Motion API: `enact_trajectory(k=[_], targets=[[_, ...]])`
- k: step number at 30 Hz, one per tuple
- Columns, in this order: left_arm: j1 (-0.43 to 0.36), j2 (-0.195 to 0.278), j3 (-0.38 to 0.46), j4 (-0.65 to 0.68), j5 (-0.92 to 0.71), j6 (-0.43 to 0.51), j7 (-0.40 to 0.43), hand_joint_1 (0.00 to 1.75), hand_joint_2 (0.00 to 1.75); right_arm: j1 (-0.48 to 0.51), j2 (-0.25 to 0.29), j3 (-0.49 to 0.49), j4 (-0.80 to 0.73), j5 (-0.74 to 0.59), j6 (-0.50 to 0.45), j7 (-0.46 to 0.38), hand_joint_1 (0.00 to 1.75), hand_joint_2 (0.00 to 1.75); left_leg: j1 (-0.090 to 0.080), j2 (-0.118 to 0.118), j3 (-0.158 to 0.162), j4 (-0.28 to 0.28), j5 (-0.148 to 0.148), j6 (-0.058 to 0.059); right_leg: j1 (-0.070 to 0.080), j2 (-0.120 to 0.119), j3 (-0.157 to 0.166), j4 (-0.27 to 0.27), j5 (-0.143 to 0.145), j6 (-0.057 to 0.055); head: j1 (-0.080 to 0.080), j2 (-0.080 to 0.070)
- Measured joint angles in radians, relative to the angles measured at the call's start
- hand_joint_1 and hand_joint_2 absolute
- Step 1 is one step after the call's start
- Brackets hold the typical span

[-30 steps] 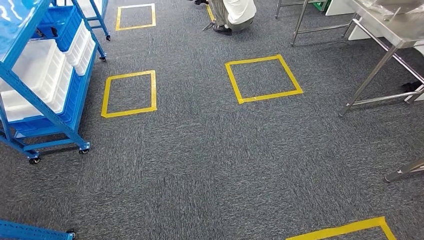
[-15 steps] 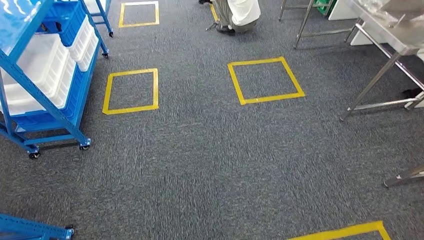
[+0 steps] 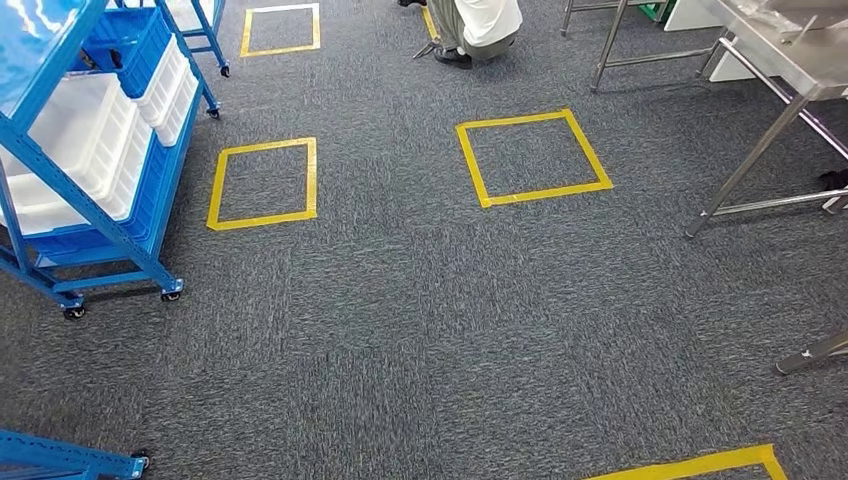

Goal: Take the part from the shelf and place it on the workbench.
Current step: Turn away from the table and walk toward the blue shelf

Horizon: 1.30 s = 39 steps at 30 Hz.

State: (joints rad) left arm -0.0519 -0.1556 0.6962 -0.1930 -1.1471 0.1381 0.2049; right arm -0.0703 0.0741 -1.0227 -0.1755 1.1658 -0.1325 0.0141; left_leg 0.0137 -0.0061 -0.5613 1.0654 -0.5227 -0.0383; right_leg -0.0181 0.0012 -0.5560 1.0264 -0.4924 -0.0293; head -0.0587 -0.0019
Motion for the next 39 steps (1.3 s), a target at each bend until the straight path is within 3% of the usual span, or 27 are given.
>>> enact_trajectory(k=[2,4,5,6,7,9,11,14,16,18,19,20,21,23,25,26,29,31,33,34,35,36,37,39], targets=[[0.000,0.000,0.000,0.000,0.000,0.000,0.000,0.00,0.00,0.000,-0.008,0.000,0.000,0.000,0.000,0.000,0.00,0.87,0.000,0.001,-0.061,0.132,-0.064,-0.001,0.005,-0.003,-0.001,0.000,-0.001,-0.008,0.000,0.000],[0.002,0.000,0.000,0.000,0.003,0.013,-0.023,0.00,0.00,0.001,-0.013,0.002,0.000,0.014,0.000,-0.010,0.00,0.00,-0.001,0.001,-0.105,0.222,-0.087,0.002,0.013,-0.004,0.000,0.000,-0.002,-0.012,0.000,0.000],[0.003,0.001,0.000,0.000,0.004,0.027,-0.048,0.00,0.00,0.000,-0.014,0.007,0.000,0.028,-0.001,-0.020,0.00,0.00,-0.003,0.001,-0.103,0.215,-0.071,0.007,0.017,-0.004,0.001,0.000,-0.002,-0.013,0.000,0.000],[0.003,0.002,0.000,0.000,0.006,0.041,-0.077,0.00,0.00,0.000,-0.014,0.014,0.000,0.045,-0.002,-0.031,0.00,0.00,-0.006,0.001,-0.082,0.171,-0.040,0.014,0.020,-0.004,0.003,0.000,-0.003,-0.014,0.000,0.000],[0.002,0.005,0.001,0.000,0.007,0.052,-0.101,0.00,0.00,-0.001,-0.014,0.023,0.000,0.058,-0.003,-0.039,0.00,0.00,-0.012,0.001,-0.050,0.102,-0.002,0.024,0.021,-0.004,0.005,0.000,-0.003,-0.014,0.000,0.000],[-0.004,0.014,0.001,0.000,0.008,0.057,-0.122,0.00,0.00,-0.005,-0.015,0.037,0.001,0.071,-0.004,-0.044,0.00,0.00,-0.024,0.003,0.006,-0.019,0.040,0.041,0.024,-0.005,0.007,0.001,-0.004,-0.012,0.000,0.000],[-0.008,0.020,0.002,0.000,0.008,0.057,-0.128,0.00,0.00,-0.008,-0.015,0.045,0.003,0.074,-0.005,-0.044,0.00,0.00,-0.032,0.005,0.021,-0.059,0.043,0.049,0.022,-0.006,0.005,0.001,-0.004,-0.004,0.000,0.000],[-0.008,0.026,0.002,0.000,0.010,0.056,-0.129,0.00,0.00,-0.012,-0.015,0.054,0.003,0.074,-0.006,-0.044,0.00,0.00,-0.026,0.004,0.033,-0.085,0.058,0.057,0.019,-0.006,0.004,0.009,-0.013,0.010,0.000,0.000],[-0.008,0.028,0.002,0.000,0.010,0.057,-0.132,0.00,0.00,-0.013,-0.014,0.057,0.003,0.074,-0.007,-0.047,0.00,0.00,-0.022,0.006,0.041,-0.101,0.069,0.063,0.016,-0.004,-0.031,0.086,-0.061,0.020,0.000,0.000],[-0.009,0.029,0.002,0.000,0.010,0.066,-0.168,0.00,0.00,-0.015,-0.012,0.058,0.003,0.067,-0.006,-0.094,0.00,0.00,-0.021,0.005,0.039,-0.102,0.070,0.065,0.007,-0.003,-0.092,0.208,-0.117,0.031,0.000,0.000],[-0.011,0.029,0.002,0.000,0.008,0.072,-0.198,0.00,0.00,-0.020,-0.011,0.059,0.003,0.062,-0.005,-0.135,0.00,0.00,-0.021,0.003,0.038,-0.101,0.069,0.063,0.002,-0.003,-0.112,0.245,-0.124,0.036,0.000,0.000],[-0.014,0.029,0.001,0.000,0.003,0.075,-0.226,0.00,0.00,-0.028,-0.010,0.060,0.003,0.057,-0.005,-0.172,0.00,0.00,-0.020,-0.001,0.038,-0.099,0.069,0.060,-0.004,-0.003,-0.115,0.247,-0.111,0.042,0.000,0.000],[-0.021,0.029,0.000,0.000,-0.005,0.073,-0.243,0.00,0.00,-0.036,-0.010,0.061,0.003,0.054,-0.007,-0.195,0.00,0.00,-0.017,-0.006,0.037,-0.095,0.067,0.056,-0.010,-0.002,-0.099,0.213,-0.082,0.047,0.000,0.000],[-0.039,0.029,-0.006,0.000,-0.027,0.059,-0.243,0.00,0.00,-0.051,-0.010,0.064,0.004,0.053,-0.011,-0.196,0.00,0.00,-0.013,-0.021,0.033,-0.080,0.060,0.043,-0.020,0.018,-0.037,0.089,-0.023,0.056,0.000,0.000],[-0.053,0.028,-0.016,0.000,-0.045,0.046,-0.225,0.00,0.00,-0.055,-0.010,0.066,0.006,0.048,-0.013,-0.190,0.00,0.00,-0.011,-0.036,0.025,-0.065,0.053,0.028,-0.020,0.035,-0.001,0.019,-0.006,0.050,0.000,0.000],[-0.056,0.027,-0.022,0.000,-0.051,0.041,-0.215,0.00,0.00,-0.055,-0.010,0.066,0.006,0.043,-0.013,-0.188,0.00,0.00,-0.010,-0.042,0.022,-0.063,0.053,0.021,-0.016,0.035,0.000,0.016,-0.011,0.043,0.000,0.000],[-0.053,0.022,-0.027,0.000,-0.056,0.031,-0.189,0.00,0.00,-0.048,-0.012,0.064,0.006,0.033,-0.013,-0.177,0.00,0.00,-0.003,-0.045,0.012,-0.051,0.045,0.003,-0.010,0.013,0.001,0.010,-0.005,0.017,0.000,0.000],[-0.047,0.017,-0.027,0.000,-0.052,0.024,-0.178,0.00,0.00,-0.038,-0.017,0.062,0.007,0.032,-0.010,-0.154,0.00,0.00,-0.001,-0.024,-0.025,0.028,-0.003,-0.003,-0.009,-0.004,0.001,0.005,-0.003,0.004,0.000,0.000],[-0.043,0.010,-0.027,0.000,-0.047,0.020,-0.175,0.00,0.00,-0.027,-0.021,0.060,0.007,0.031,-0.005,-0.135,0.00,0.00,-0.001,-0.010,-0.090,0.163,-0.066,-0.006,-0.002,-0.023,0.000,0.004,-0.005,-0.003,0.000,0.000],[-0.041,0.007,-0.027,0.000,-0.046,0.019,-0.175,0.00,0.00,-0.023,-0.021,0.059,0.007,0.030,-0.003,-0.130,0.00,0.00,-0.001,-0.008,-0.114,0.213,-0.082,-0.006,0.001,-0.032,0.000,0.004,-0.006,-0.005,0.000,0.000],[-0.038,0.005,-0.027,0.000,-0.046,0.019,-0.175,0.00,0.00,-0.021,-0.022,0.059,0.007,0.029,-0.002,-0.128,0.00,0.00,-0.002,-0.007,-0.122,0.229,-0.078,-0.003,0.004,-0.041,0.001,0.005,-0.007,-0.006,0.000,0.000],[-0.035,0.004,-0.027,0.000,-0.046,0.019,-0.175,0.00,0.00,-0.020,-0.022,0.059,0.008,0.029,-0.002,-0.127,0.00,0.00,-0.003,-0.004,-0.111,0.204,-0.055,0.001,0.007,-0.049,0.002,0.005,-0.008,-0.007,0.000,0.000],[-0.034,0.004,-0.027,0.000,-0.045,0.019,-0.175,0.00,0.00,-0.020,-0.022,0.059,0.008,0.028,-0.001,-0.126,0.00,0.00,-0.006,0.005,-0.082,0.146,-0.021,0.008,0.009,-0.057,0.005,0.005,-0.010,-0.007,0.000,0.000],[-0.037,0.003,-0.027,0.000,-0.041,0.019,-0.175,0.00,0.00,-0.018,-0.022,0.059,0.009,0.030,0.000,-0.118,0.00,0.00,-0.020,0.050,-0.016,0.009,0.034,0.026,0.013,-0.075,0.010,0.005,-0.014,-0.004,0.000,0.000]])
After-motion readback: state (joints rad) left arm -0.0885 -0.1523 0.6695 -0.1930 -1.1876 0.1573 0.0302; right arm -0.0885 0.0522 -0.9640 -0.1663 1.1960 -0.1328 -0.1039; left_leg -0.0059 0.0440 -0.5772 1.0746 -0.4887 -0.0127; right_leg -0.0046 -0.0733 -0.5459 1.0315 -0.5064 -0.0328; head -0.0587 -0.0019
